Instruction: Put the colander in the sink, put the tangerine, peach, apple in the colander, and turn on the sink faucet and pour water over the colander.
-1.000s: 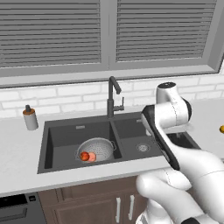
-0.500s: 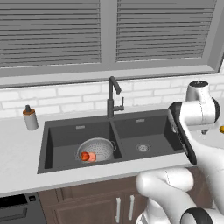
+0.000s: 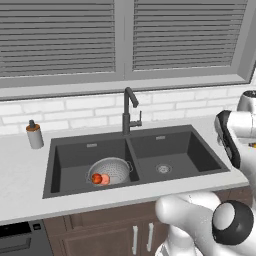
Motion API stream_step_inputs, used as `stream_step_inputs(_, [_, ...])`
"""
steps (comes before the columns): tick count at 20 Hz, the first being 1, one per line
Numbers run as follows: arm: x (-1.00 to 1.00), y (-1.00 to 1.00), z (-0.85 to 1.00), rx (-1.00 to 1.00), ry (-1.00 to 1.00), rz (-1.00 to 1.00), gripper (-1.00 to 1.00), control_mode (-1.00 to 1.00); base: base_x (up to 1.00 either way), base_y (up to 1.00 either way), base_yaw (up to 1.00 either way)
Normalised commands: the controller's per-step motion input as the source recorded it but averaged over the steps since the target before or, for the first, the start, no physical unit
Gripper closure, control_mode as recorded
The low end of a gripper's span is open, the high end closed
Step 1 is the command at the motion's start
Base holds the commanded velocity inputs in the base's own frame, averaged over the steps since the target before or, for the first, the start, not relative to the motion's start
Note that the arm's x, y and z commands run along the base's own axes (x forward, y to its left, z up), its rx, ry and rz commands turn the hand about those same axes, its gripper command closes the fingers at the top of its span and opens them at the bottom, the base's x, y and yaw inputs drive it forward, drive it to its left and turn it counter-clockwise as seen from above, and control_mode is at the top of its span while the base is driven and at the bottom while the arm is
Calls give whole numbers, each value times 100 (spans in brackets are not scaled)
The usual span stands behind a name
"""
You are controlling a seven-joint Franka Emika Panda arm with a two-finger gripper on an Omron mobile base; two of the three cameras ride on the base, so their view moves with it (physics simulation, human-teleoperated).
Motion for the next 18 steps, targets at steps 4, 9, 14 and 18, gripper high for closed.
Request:
stream_step_inputs(4, [45, -82, 0, 9, 0, 5, -100, -100, 0, 0, 0])
stream_step_inputs(9, [36, -75, 0, 8, 0, 5, -100, -100, 0, 0, 0])
stream_step_inputs(14, [23, -70, 0, 8, 0, 2, -100, -100, 0, 0, 0])
stream_step_inputs(18, [17, -49, -13, 5, 0, 0, -100, -100, 0, 0, 0])
